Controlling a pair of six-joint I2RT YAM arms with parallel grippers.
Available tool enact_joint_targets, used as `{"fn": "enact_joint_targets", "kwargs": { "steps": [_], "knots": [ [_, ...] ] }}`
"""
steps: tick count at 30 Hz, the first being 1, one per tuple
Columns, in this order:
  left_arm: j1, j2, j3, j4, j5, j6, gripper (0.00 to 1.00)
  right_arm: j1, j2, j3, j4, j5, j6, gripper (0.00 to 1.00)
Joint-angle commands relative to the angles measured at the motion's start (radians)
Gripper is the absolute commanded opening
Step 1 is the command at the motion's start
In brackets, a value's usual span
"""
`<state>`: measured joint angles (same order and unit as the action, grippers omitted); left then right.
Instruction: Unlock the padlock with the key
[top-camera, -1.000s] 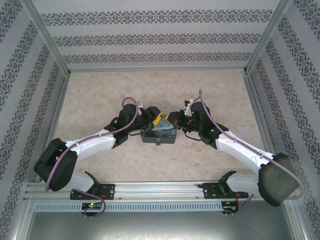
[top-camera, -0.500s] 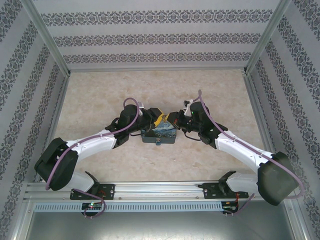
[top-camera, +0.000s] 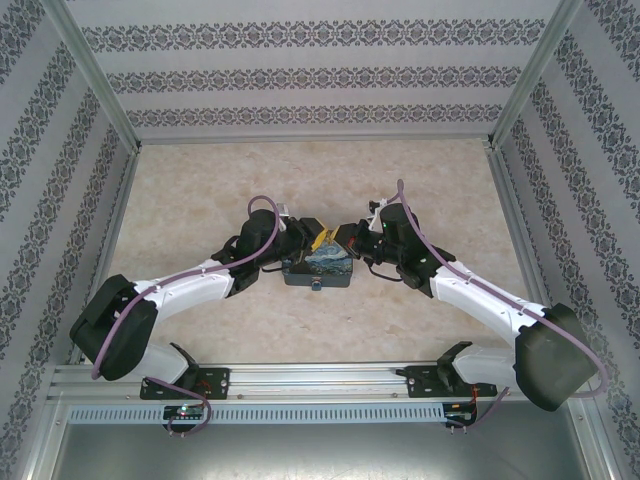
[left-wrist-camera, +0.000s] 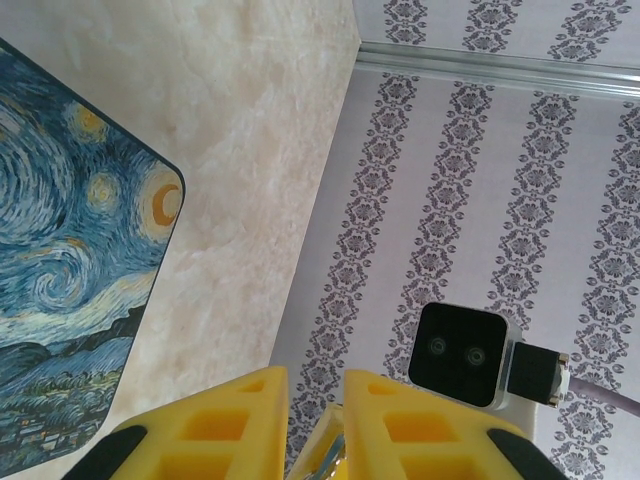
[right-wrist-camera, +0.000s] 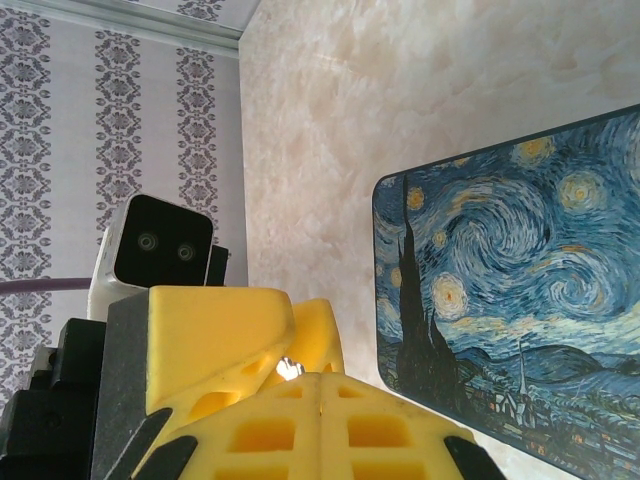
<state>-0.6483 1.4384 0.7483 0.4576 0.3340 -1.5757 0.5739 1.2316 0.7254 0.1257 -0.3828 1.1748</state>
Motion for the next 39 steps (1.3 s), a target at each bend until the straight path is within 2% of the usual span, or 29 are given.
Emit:
{"fn": "enact_joint_targets", "kwargs": {
  "steps": [1, 3, 10, 13, 17, 20, 39],
  "knots": [
    [-0.014, 0.01, 0.012, 0.041, -0.012, 0.0, 0.21, 0.01, 0.0, 0.004, 0.029, 0.013, 0.001, 0.0],
    [-0.015, 0.011, 0.012, 0.042, -0.012, 0.0, 0.16, 0.011, -0.001, 0.005, 0.031, 0.013, 0.0, 0.0],
    [-0.016, 0.015, 0.011, 0.043, -0.013, 0.0, 0.15, 0.01, -0.001, 0.006, 0.028, 0.011, 0.0, 0.0],
    [-0.018, 0.011, 0.009, 0.042, -0.018, -0.003, 0.22, 0.01, 0.0, 0.006, 0.029, 0.013, 0.0, 0.0],
    [-0.017, -0.012, 0.002, 0.016, -0.041, 0.003, 0.46, 0.01, 0.002, 0.005, 0.028, 0.012, 0.0, 0.0],
    [-0.017, -0.029, 0.003, -0.001, -0.053, 0.015, 0.48, 0.011, 0.003, 0.006, 0.031, 0.011, 0.002, 0.0],
    [-0.035, 0.031, 0.03, 0.042, -0.031, 0.014, 0.19, 0.012, 0.003, 0.009, 0.034, 0.006, 0.002, 0.0]
  ]
}}
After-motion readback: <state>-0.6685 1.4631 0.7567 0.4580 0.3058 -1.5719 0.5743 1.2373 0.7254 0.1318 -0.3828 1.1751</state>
